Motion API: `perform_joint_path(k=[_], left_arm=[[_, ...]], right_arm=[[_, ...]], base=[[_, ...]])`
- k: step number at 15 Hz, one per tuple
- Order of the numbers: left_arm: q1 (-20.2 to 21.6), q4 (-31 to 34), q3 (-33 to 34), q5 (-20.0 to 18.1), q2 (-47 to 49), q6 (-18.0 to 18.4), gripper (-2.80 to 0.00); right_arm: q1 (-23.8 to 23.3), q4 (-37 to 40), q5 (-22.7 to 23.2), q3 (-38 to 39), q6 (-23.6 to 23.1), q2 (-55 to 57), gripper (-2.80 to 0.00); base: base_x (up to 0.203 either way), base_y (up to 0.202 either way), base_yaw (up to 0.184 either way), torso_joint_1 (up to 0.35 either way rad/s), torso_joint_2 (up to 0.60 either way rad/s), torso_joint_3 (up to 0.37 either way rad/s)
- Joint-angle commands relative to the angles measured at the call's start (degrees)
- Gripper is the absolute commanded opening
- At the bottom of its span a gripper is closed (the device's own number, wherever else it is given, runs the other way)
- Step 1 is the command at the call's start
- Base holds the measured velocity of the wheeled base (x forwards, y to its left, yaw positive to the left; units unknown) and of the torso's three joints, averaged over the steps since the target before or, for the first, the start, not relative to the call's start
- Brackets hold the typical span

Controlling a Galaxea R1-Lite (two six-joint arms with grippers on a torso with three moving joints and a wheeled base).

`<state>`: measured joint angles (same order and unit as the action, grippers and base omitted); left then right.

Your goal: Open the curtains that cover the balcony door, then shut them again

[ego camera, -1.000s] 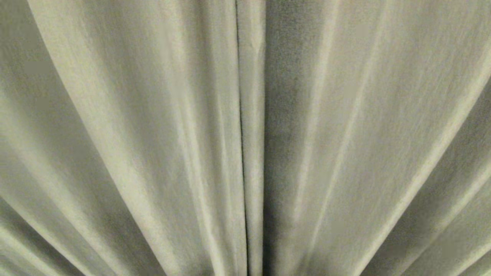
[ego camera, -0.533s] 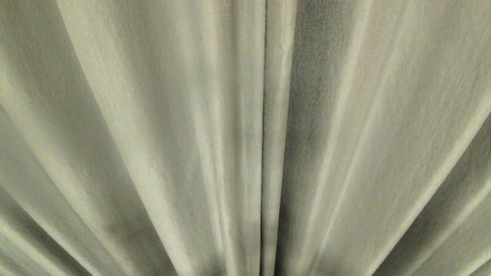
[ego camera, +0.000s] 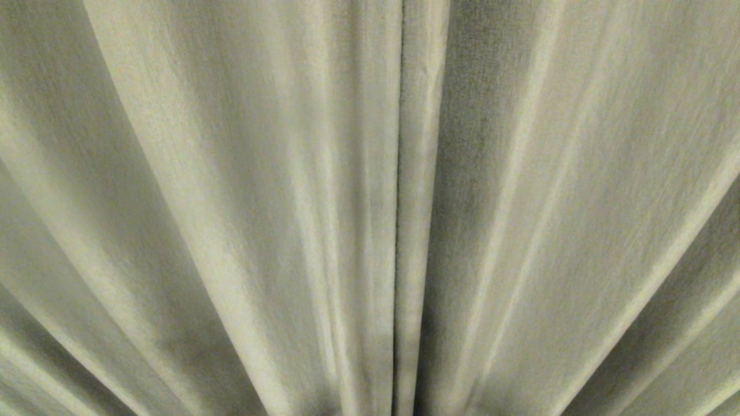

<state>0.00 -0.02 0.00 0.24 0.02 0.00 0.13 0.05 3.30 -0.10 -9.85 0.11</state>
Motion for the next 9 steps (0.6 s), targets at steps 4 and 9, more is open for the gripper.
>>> perform_joint_path(k=[4,9], left_arm=[[0.0,-0.1,0.0,0.0,0.0,0.0,-2.8],[0.0,0.0,0.0,0.0,0.0,0.0,-2.8]], right_arm=[[0.0,0.0,0.0,0.0,-0.1,0.0,-2.8],[0.0,0.1,-0.1,0.0,4.0,0.0,-2.8]], base=[[0.0,0.0,0.0,0.0,0.0,0.0],[0.0,0.0,0.0,0.0,0.0,0.0]])
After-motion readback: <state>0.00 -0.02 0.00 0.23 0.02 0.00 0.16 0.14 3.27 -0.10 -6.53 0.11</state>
